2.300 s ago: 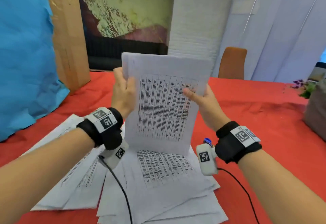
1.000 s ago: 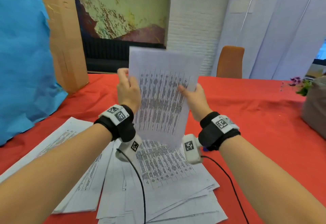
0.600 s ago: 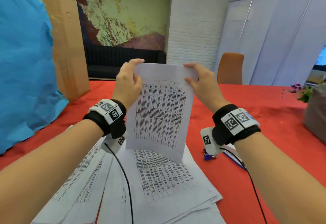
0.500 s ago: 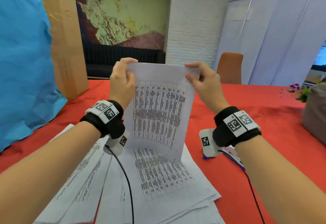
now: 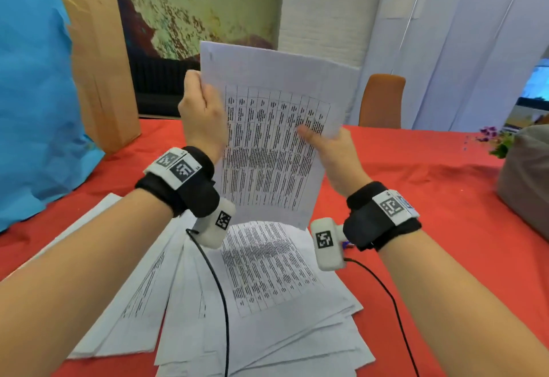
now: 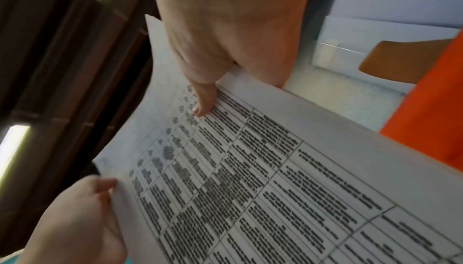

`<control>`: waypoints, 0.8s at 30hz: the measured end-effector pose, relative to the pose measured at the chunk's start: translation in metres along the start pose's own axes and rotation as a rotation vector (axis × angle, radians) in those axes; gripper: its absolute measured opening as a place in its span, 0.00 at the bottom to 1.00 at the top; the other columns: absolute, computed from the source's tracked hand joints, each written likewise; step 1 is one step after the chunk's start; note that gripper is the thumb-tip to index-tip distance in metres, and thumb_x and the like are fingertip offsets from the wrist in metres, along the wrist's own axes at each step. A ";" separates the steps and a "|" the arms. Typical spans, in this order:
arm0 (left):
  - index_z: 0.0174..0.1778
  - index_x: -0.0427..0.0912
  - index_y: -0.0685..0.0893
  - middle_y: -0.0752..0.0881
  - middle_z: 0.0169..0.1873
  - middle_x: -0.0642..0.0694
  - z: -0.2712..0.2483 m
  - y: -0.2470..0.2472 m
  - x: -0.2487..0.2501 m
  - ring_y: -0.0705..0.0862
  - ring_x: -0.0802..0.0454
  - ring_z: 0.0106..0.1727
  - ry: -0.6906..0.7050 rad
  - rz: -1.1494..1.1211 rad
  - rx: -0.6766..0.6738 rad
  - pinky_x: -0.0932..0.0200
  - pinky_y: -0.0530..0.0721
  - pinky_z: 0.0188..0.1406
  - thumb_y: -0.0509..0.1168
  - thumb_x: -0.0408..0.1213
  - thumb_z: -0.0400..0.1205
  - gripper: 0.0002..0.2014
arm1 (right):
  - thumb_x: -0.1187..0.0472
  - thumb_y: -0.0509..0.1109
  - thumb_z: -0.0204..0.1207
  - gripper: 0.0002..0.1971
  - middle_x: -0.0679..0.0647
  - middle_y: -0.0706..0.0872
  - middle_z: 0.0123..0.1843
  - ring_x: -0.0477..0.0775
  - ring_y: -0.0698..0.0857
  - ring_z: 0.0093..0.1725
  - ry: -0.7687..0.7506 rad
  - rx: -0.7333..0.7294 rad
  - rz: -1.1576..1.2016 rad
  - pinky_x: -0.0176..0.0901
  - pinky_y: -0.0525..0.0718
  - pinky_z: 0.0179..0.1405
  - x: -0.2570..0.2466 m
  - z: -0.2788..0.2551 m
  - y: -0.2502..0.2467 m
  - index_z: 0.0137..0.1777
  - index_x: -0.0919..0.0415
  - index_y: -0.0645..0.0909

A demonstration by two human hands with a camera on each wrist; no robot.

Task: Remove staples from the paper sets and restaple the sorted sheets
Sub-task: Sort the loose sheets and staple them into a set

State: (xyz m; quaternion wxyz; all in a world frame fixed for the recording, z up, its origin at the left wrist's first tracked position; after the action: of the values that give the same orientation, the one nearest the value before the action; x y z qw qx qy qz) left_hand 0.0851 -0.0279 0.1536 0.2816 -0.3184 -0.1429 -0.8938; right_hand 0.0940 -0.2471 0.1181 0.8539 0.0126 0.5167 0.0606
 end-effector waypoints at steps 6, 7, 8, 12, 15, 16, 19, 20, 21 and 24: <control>0.45 0.35 0.76 0.78 0.38 0.39 -0.043 0.003 -0.047 0.74 0.45 0.40 -0.139 0.272 -0.206 0.56 0.61 0.36 0.51 0.33 0.87 0.10 | 0.64 0.77 0.73 0.16 0.59 0.88 0.51 0.54 0.86 0.47 0.376 -0.315 -0.559 0.45 0.86 0.47 0.074 -0.036 -0.021 0.59 0.68 0.83; 0.46 0.33 0.77 0.79 0.39 0.37 -0.035 0.000 -0.046 0.74 0.44 0.41 -0.108 0.306 -0.191 0.55 0.61 0.37 0.51 0.33 0.87 0.11 | 0.62 0.77 0.73 0.16 0.58 0.88 0.53 0.53 0.85 0.48 0.420 -0.412 -0.717 0.44 0.85 0.48 0.074 -0.033 -0.032 0.60 0.64 0.83; 0.44 0.33 0.76 0.78 0.39 0.36 -0.029 -0.002 -0.044 0.74 0.43 0.41 -0.096 0.336 -0.207 0.54 0.61 0.38 0.52 0.33 0.87 0.11 | 0.57 0.77 0.73 0.20 0.57 0.87 0.57 0.52 0.84 0.51 0.464 -0.469 -0.934 0.43 0.83 0.52 0.071 -0.032 -0.048 0.64 0.61 0.81; 0.37 0.38 0.74 0.76 0.38 0.39 -0.030 -0.002 -0.054 0.73 0.47 0.42 -0.174 0.465 -0.510 0.56 0.61 0.38 0.55 0.29 0.84 0.10 | 0.52 0.73 0.75 0.28 0.60 0.82 0.68 0.59 0.81 0.67 0.677 -0.342 -1.612 0.43 0.78 0.60 0.077 -0.032 -0.136 0.70 0.66 0.76; 0.35 0.38 0.78 0.81 0.40 0.38 -0.073 0.004 -0.074 0.77 0.47 0.42 -0.251 0.480 -0.766 0.57 0.65 0.37 0.57 0.32 0.85 0.12 | 0.56 0.70 0.76 0.21 0.61 0.84 0.66 0.60 0.83 0.64 0.775 -0.291 -1.769 0.45 0.82 0.59 0.103 -0.052 -0.175 0.67 0.66 0.78; 0.35 0.38 0.78 0.82 0.38 0.40 -0.086 0.006 -0.077 0.77 0.48 0.39 -0.292 0.450 -0.819 0.57 0.68 0.36 0.56 0.34 0.85 0.13 | 0.56 0.68 0.77 0.20 0.61 0.84 0.65 0.60 0.84 0.63 0.769 -0.245 -1.766 0.46 0.83 0.58 0.105 -0.054 -0.178 0.65 0.65 0.78; 0.29 0.44 0.67 0.70 0.27 0.50 -0.108 0.013 -0.076 0.66 0.54 0.28 -0.329 0.419 -0.856 0.63 0.62 0.27 0.53 0.35 0.85 0.17 | 0.45 0.70 0.76 0.26 0.62 0.83 0.63 0.64 0.84 0.61 0.675 -0.080 -1.695 0.49 0.80 0.53 0.102 -0.047 -0.174 0.64 0.65 0.74; 0.28 0.44 0.64 0.67 0.27 0.51 -0.111 0.015 -0.074 0.63 0.54 0.28 -0.310 0.414 -0.848 0.62 0.59 0.27 0.53 0.35 0.85 0.17 | 0.43 0.70 0.75 0.29 0.64 0.83 0.62 0.66 0.84 0.61 0.616 0.012 -1.642 0.51 0.80 0.53 0.097 -0.043 -0.167 0.64 0.67 0.71; 0.28 0.44 0.63 0.66 0.26 0.51 -0.113 0.017 -0.071 0.62 0.53 0.28 -0.293 0.397 -0.837 0.61 0.58 0.27 0.53 0.35 0.85 0.17 | 0.44 0.70 0.76 0.29 0.67 0.83 0.61 0.68 0.84 0.60 0.524 0.107 -1.570 0.53 0.79 0.52 0.090 -0.037 -0.159 0.63 0.68 0.68; 0.29 0.42 0.65 0.68 0.26 0.49 -0.114 0.019 -0.062 0.64 0.51 0.28 -0.248 0.356 -0.821 0.57 0.59 0.29 0.53 0.35 0.84 0.16 | 0.60 0.72 0.73 0.23 0.68 0.83 0.57 0.68 0.84 0.57 0.228 0.330 -1.194 0.56 0.79 0.52 0.062 -0.015 -0.130 0.62 0.69 0.68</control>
State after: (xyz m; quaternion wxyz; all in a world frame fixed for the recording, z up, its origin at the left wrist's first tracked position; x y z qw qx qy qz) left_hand 0.0799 -0.0668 0.0288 0.2620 -0.5275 0.2470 -0.7695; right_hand 0.1208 -0.3690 0.0457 0.6670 -0.1530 0.5251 -0.5059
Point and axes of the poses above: each hand's wrist, its own z-axis towards the middle knuckle, its own y-axis out of the palm, x = y × z, the point moved 3 cm from there along z, towards the middle knuckle
